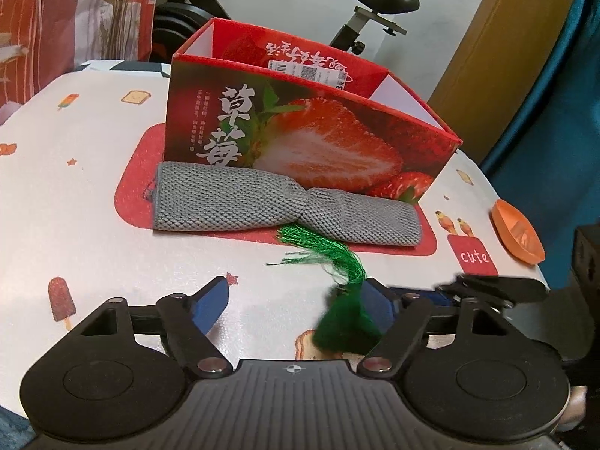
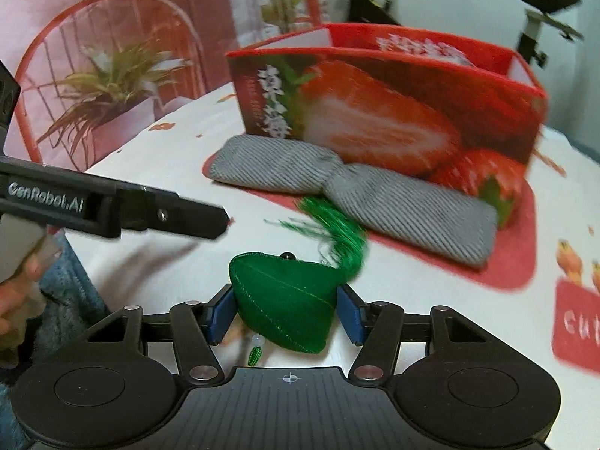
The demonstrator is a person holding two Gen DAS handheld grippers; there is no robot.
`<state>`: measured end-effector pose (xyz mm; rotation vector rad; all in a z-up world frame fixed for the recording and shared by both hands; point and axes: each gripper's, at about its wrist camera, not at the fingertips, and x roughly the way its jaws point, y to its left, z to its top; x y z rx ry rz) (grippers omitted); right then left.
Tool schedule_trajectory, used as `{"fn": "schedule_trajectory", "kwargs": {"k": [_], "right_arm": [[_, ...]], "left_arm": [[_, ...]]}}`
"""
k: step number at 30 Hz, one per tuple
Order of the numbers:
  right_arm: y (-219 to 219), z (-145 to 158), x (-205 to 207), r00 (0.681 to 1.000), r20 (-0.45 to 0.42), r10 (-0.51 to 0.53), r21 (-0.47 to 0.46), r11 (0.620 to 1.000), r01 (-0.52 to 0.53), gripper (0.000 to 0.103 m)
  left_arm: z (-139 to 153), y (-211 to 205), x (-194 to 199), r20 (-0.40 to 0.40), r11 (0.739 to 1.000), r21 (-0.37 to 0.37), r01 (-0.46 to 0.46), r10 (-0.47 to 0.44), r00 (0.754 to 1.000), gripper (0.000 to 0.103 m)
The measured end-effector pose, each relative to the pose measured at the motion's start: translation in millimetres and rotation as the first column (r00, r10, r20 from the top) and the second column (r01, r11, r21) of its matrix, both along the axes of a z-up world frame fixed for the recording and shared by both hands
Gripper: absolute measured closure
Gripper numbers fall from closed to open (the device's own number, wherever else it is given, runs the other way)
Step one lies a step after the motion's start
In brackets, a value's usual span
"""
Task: Organize soft objects
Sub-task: 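Close both grippers on the green mesh pouch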
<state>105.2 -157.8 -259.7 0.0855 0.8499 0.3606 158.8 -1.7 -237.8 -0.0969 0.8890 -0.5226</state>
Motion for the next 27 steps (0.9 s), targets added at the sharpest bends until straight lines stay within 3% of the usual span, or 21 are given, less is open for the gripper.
{"fn": "schedule_trajectory", "kwargs": {"k": [8, 12, 23, 27], "right_arm": [[29.7, -0.4, 25.2, 0.994, 0.091, 0.067, -0.055, 0.997, -0.062, 0.05], [30.3, -3.3, 22.6, 0.993, 0.106, 0.057, -0.033, 0.998, -0.054, 0.05], [18.4, -10.2, 13.3, 0.997, 0.082, 0.007, 0.031, 0.999, -0.009, 0.047], [17.3, -14.3, 11.1, 0.998, 0.065, -0.003, 0.043, 0.999, 0.001, 0.048]], "left_arm": [[-8.0, 10.6, 9.9, -0.044, 0.996, -0.075, -0.058, 0.055, 0.998, 0.039], [-15.8, 11.3, 14.1, -0.071, 0.993, -0.111, -0.043, 0.035, 0.997, 0.058], [-26.8, 4.1, 17.4, -0.092, 0.989, -0.149, 0.003, -0.017, 0.996, 0.059], [-29.3, 4.0, 17.6, -0.108, 0.988, -0.156, 0.004, -0.021, 0.994, 0.055]]}}
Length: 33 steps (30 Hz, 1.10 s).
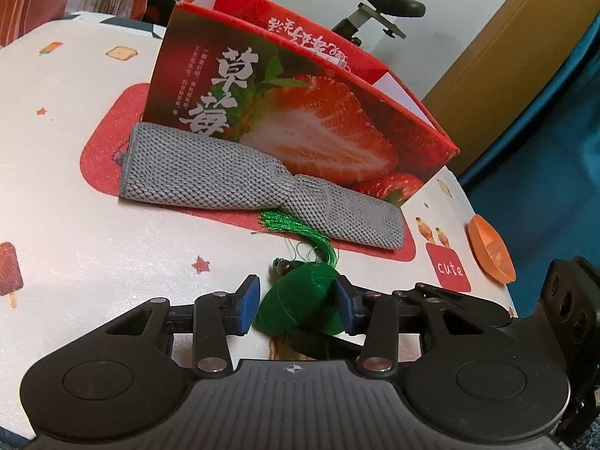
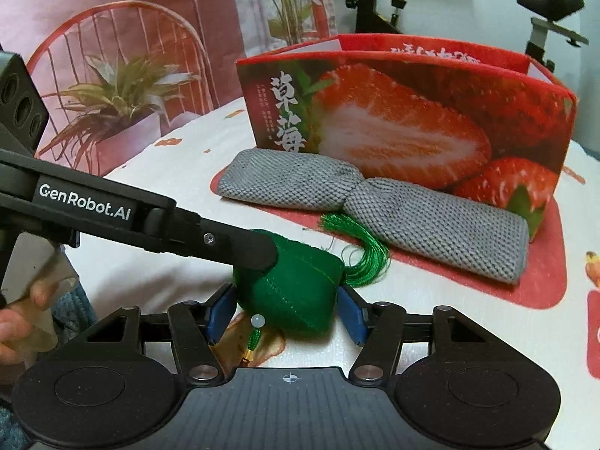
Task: Organize soft objects
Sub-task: 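Close both grippers on the green mesh pouch, then lift the green pouch with both grippers and carry it over the red box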
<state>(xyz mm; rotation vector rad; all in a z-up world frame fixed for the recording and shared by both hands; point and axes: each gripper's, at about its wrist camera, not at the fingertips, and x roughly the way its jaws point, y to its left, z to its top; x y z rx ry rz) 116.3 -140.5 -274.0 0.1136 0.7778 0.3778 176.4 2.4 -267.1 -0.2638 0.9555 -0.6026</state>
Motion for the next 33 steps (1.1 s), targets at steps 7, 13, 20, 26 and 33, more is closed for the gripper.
{"fn": "schedule_trajectory", "kwargs": {"k": [7, 13, 20, 26, 33], "right_arm": [[-2.1, 0.6, -0.6, 1.0, -0.006, -0.007, 0.013, 1.0, 0.008, 0.052], [3.6, 6.0, -3.7, 1.0, 0.007, -0.008, -0.012, 1.0, 0.008, 0.054], [3.3, 27.0, -4.2, 0.997, 0.079, 0.004, -0.034, 0.999, -0.001, 0.054], [-3.8, 71.8, 5.4, 0.981, 0.192, 0.018, -0.033, 0.999, -0.011, 0.054], [-12.5, 130.4, 24.3, 0.941, 0.337, 0.035, -0.081, 0.997, -0.008, 0.054]], "left_arm": [[-3.7, 0.4, 1.7, -0.022, 1.0, -0.024, 0.013, -0.013, 1.0, 0.056], [-0.7, -2.7, -1.3, -0.005, 0.999, -0.03, 0.037, -0.037, 0.999, 0.057], [30.6, -0.3, 0.9, 0.08, 0.997, -0.06, 0.049, -0.044, 0.996, 0.057], [81.3, -3.3, 4.5, 0.224, 0.996, -0.06, 0.064, -0.049, 0.973, 0.057], [138.1, -14.2, 24.6, 0.346, 0.994, -0.094, 0.062, -0.026, 0.938, 0.057]]}}
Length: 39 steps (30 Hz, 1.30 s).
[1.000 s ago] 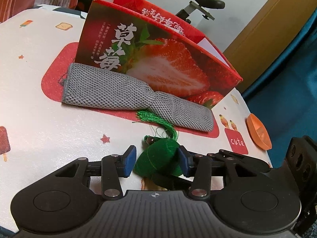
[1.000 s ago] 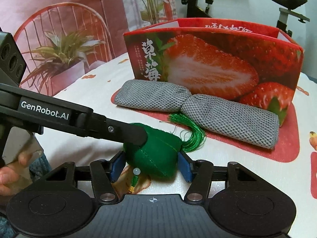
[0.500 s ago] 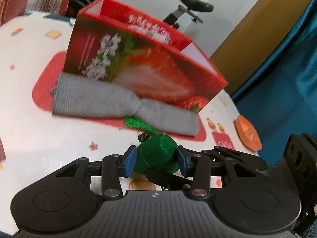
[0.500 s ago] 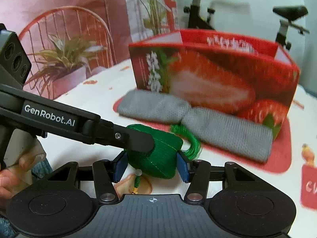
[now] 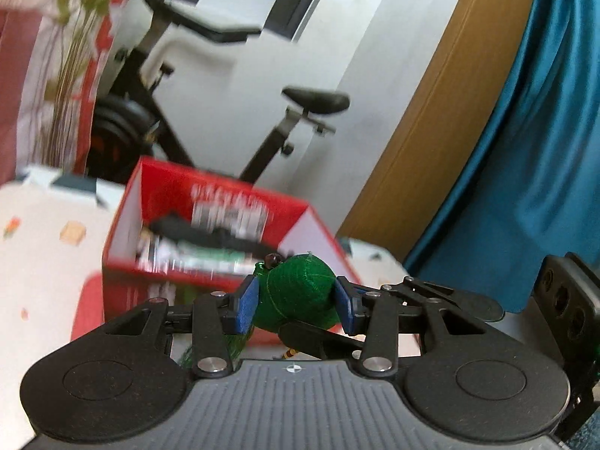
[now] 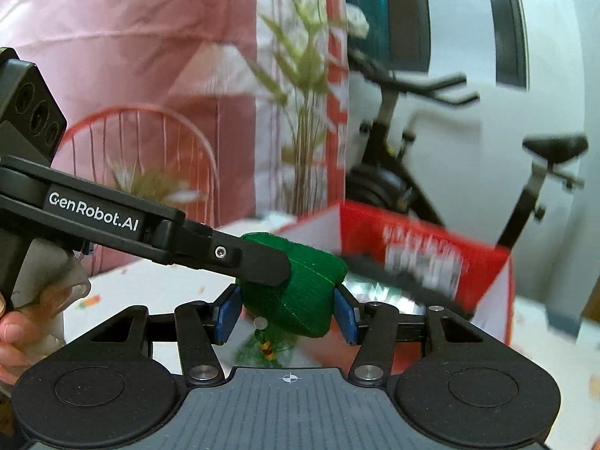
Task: Organize soft objects
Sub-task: 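Lift the green pouch with both grippers and carry it over the red box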
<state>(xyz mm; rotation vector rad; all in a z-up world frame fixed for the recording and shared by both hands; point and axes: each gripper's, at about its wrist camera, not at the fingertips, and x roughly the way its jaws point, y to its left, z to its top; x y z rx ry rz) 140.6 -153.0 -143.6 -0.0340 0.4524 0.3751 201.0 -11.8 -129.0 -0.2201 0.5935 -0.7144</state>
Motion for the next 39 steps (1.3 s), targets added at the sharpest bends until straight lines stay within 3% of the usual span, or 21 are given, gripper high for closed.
{"fn": "schedule_trajectory", "kwargs": {"k": [8, 14, 18, 31, 39], "right_arm": [[-13.4, 51.5, 37.9, 0.991, 0.134, -0.008, -0.072, 0.997, 0.018, 0.054], [-25.1, 67.9, 69.5, 0.982, 0.189, -0.012, -0.094, 0.995, 0.031, 0.054], [-29.5, 64.2, 94.8, 0.982, 0.189, -0.005, -0.109, 0.994, 0.026, 0.054], [-52.8, 60.0, 161.7, 0.982, 0.186, -0.01, -0.131, 0.991, 0.035, 0.054], [-68.5, 24.5, 194.2, 0.997, 0.074, -0.033, -0.115, 0.992, 0.042, 0.053]], "left_arm": [[42.7, -21.1, 39.0, 0.081, 1.0, -0.013, 0.013, -0.012, 0.997, 0.057], [52.7, -29.3, 63.3, 0.11, 1.0, 0.006, 0.03, -0.03, 0.993, 0.057], [52.4, -35.5, 79.7, 0.11, 0.999, 0.031, 0.021, -0.024, 0.994, 0.057], [47.2, -52.7, 142.3, 0.086, 0.999, 0.018, 0.027, -0.028, 0.996, 0.057], [11.2, -71.9, 171.4, 0.014, 0.994, 0.097, 0.045, -0.047, 0.999, 0.057]]}}
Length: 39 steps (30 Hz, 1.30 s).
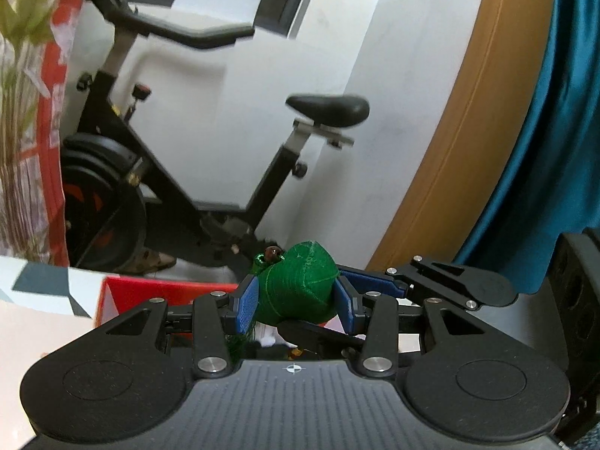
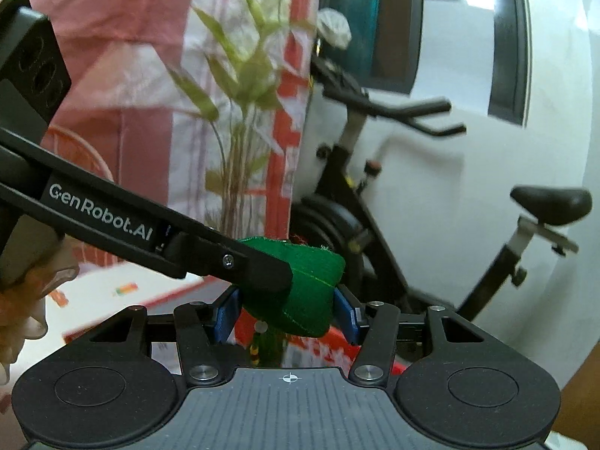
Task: Organize soft objects
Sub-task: 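Lift the green pouch with both grippers and carry it over the red box, then lower the green pouch into the red box and open both grippers, then move both grippers to the grey knit roll beside the box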
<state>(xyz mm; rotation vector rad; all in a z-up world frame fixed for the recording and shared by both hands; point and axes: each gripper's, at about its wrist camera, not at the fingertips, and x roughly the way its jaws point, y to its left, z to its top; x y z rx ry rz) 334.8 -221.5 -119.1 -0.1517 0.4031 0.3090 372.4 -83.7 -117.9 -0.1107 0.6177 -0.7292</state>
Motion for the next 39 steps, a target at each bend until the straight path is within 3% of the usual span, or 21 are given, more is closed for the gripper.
{"fn": "schedule_trajectory", "kwargs": {"k": [8, 15, 24, 29, 32, 34, 35, 37, 39], "right_arm": [[-11.5, -32.8, 20.8, 0.989, -0.123, -0.084, 0.0, 0.996, 0.084, 0.052], [-33.5, -49.0, 27.9, 0.945, -0.216, -0.246, 0.009, 0.967, 0.253, 0.052], [-40.0, -50.9, -9.3, 0.931, -0.224, -0.289, 0.041, 0.952, 0.305, 0.051], [-34.0, -43.6, -36.6, 0.932, -0.208, -0.296, 0.078, 0.945, 0.318, 0.04], [-29.5, -40.8, -56.6, 0.937, -0.187, -0.294, 0.114, 0.941, 0.318, 0.025], [-26.9, -38.6, -72.2, 0.949, -0.161, -0.272, 0.142, 0.945, 0.295, 0.008], [-24.7, -37.8, -80.1, 0.952, -0.148, -0.268, 0.15, 0.945, 0.289, 0.004], [-21.1, -36.2, -93.4, 0.955, -0.122, -0.271, 0.157, 0.945, 0.288, 0.0], [-18.8, -35.8, -105.7, 0.957, -0.109, -0.268, 0.164, 0.945, 0.283, 0.0]], "left_arm": [[-25.4, -15.8, 15.8, -0.037, 0.998, 0.055, 0.018, -0.016, 0.999, 0.057], [-27.3, -1.0, 16.5, -0.025, 0.997, 0.077, -0.03, 0.032, 0.999, 0.057], [-22.5, 26.0, -8.4, 0.021, 0.985, 0.137, -0.104, 0.102, 0.995, 0.057], [-19.1, 40.7, -30.6, 0.05, 0.976, 0.164, -0.144, 0.138, 0.989, 0.056], [-18.8, 50.6, -47.4, 0.073, 0.973, 0.177, -0.151, 0.14, 0.987, 0.046], [-19.2, 58.9, -60.2, 0.086, 0.971, 0.182, -0.153, 0.14, 0.986, 0.035], [-18.9, 63.1, -66.3, 0.091, 0.97, 0.18, -0.162, 0.147, 0.985, 0.025], [-17.8, 71.9, -78.0, 0.1, 0.971, 0.159, -0.176, 0.162, 0.982, 0.007], [-17.4, 79.1, -89.0, 0.109, 0.971, 0.146, -0.189, 0.174, 0.979, 0.002]]}}
